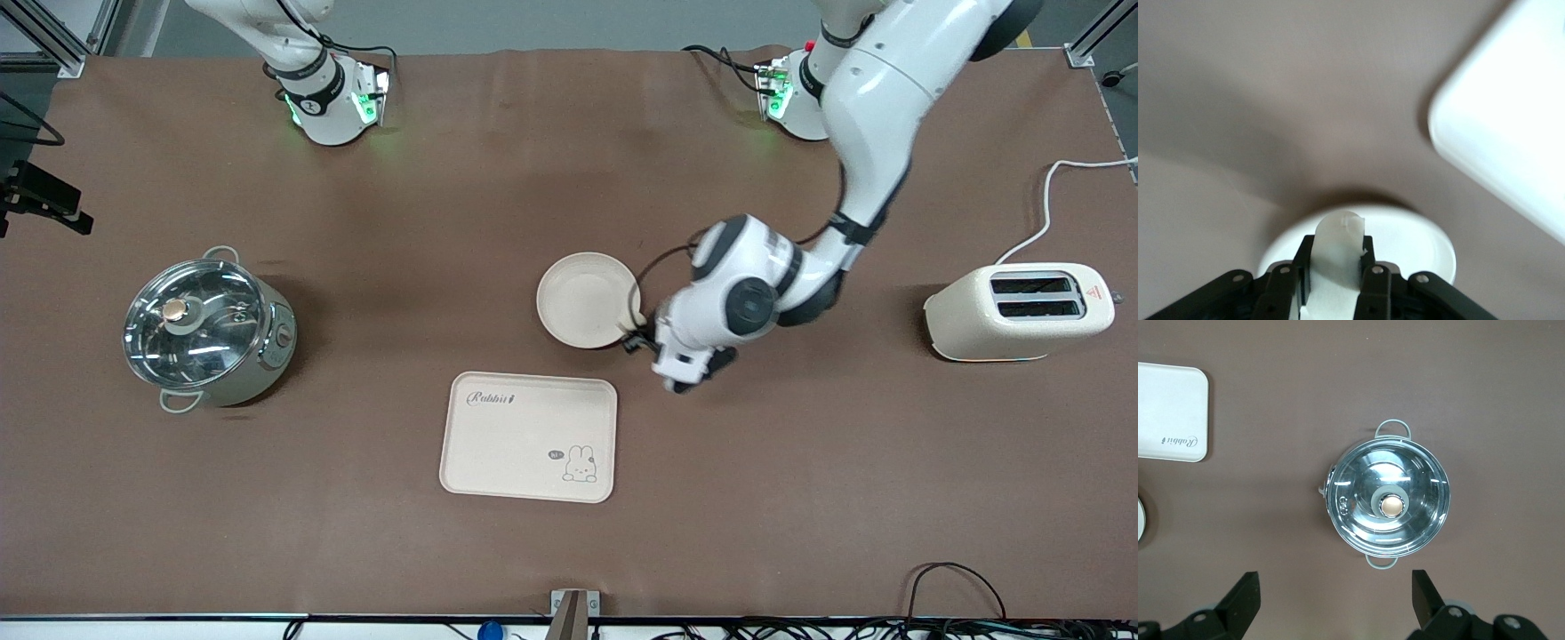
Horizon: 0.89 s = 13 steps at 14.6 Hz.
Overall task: Place bun in plate and plate on tray
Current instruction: 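Carry the bun with the left gripper over the white plate, then lower the bun onto the plate while the right gripper moves out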
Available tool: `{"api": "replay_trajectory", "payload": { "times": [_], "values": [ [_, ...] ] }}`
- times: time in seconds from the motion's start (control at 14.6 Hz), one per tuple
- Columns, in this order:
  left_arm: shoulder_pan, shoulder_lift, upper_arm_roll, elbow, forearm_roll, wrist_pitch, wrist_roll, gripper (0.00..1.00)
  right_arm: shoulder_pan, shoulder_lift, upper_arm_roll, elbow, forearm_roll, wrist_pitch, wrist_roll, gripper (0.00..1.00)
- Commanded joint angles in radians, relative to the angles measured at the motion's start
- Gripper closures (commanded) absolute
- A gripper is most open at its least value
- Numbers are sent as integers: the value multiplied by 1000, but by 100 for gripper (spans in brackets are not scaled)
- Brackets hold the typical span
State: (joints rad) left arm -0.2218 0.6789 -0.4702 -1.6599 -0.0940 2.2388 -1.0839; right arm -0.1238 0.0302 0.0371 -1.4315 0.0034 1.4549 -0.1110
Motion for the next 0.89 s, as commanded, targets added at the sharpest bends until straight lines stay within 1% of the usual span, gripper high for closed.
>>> {"api": "replay_trajectory", "payload": {
  "times": [0.0, 0.07, 0.14, 0.21, 0.27, 0.34, 0.41, 0.55, 0.62, 0.68, 0.75, 0.82],
  "values": [
    [-65, 2, 7, -7, 23, 37, -97, 67, -20, -1, 4, -15, 3, 1, -10, 0],
    [-91, 10, 8, -7, 23, 44, -128, 63, -20, 13, 4, -15, 3, 2, -12, 0],
    [-120, 14, 15, -9, 28, 44, -154, 54, -16, 25, 4, -17, 3, 2, -13, 0],
    [-129, 16, 16, -14, 28, 44, -174, 32, -4, 60, 6, -17, 3, -4, -13, 0],
    [-131, 21, 15, -14, 43, 42, -186, 23, 9, 69, 10, -17, 3, -20, -15, 0],
    [-131, 21, 15, -14, 65, 42, -195, 6, 33, 80, 10, -20, 3, -33, -18, 0],
    [-129, 18, 15, -11, 80, 42, -198, 0, 71, 108, 10, -23, 3, -44, -19, 0],
    [-122, 1, 15, 0, 86, 36, -200, 0, 145, 148, 10, -21, 7, -30, -4, 0],
    [-110, -18, 15, 9, 88, 25, -200, 0, 176, 174, 10, -23, 64, -7, 5, 0],
    [-102, -59, 15, 17, 86, -13, -200, 0, 185, 197, 9, -35, 148, 27, 37, 0],
    [-88, -83, 15, 40, 88, -56, -199, 0, 199, 217, 9, -62, 214, 69, 104, 0],
    [-68, -110, 15, 69, 95, -108, -194, 0, 226, 227, 9, -98, 254, 131, 172, 0]
  ]
}}
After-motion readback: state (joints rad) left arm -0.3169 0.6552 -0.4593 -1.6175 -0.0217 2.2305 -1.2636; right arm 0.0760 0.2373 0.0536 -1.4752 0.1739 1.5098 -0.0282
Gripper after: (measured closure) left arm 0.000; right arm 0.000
